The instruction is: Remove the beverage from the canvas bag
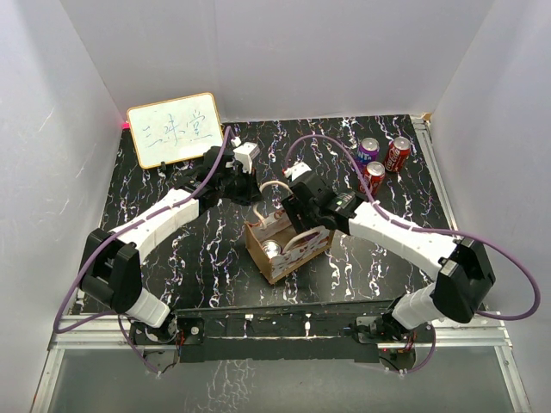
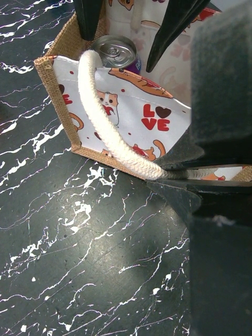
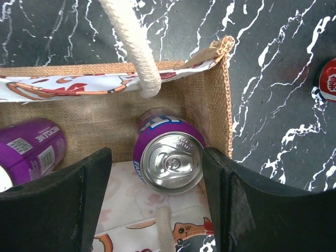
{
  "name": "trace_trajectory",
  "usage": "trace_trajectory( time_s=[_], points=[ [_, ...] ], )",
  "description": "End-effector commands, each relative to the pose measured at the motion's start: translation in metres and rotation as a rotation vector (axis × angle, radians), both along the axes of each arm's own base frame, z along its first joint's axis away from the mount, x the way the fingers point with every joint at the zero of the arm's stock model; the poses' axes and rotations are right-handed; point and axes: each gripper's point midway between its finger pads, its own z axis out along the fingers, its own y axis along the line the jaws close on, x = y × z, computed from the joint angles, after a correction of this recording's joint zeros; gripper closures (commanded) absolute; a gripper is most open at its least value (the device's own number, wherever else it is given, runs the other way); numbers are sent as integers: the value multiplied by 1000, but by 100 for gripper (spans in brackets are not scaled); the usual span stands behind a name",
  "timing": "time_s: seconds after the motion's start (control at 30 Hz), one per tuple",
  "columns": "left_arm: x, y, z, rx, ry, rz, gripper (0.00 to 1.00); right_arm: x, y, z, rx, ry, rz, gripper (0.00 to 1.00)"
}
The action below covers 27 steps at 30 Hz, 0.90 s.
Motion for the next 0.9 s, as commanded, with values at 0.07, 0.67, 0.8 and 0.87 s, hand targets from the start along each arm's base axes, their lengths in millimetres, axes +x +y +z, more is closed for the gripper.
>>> trace_trajectory(
  time_s=[0.07,0.67,0.8,0.87],
  points=[
    [-2,-4,16,-19,-18,-18,100,6,-16,-6,-78,-35,-62,20],
    [-2,-5,14,-22,-13,-19,100,-8,-34,-64,-174,65,-134,8],
    [-2,-5,15,-22,-14,-19,100,-10,-30,-70,-157,82,-124,14],
    [-2,-5,15,-22,-14,-19,100,-10,-26,-69,-138,82,-119,18]
  ],
)
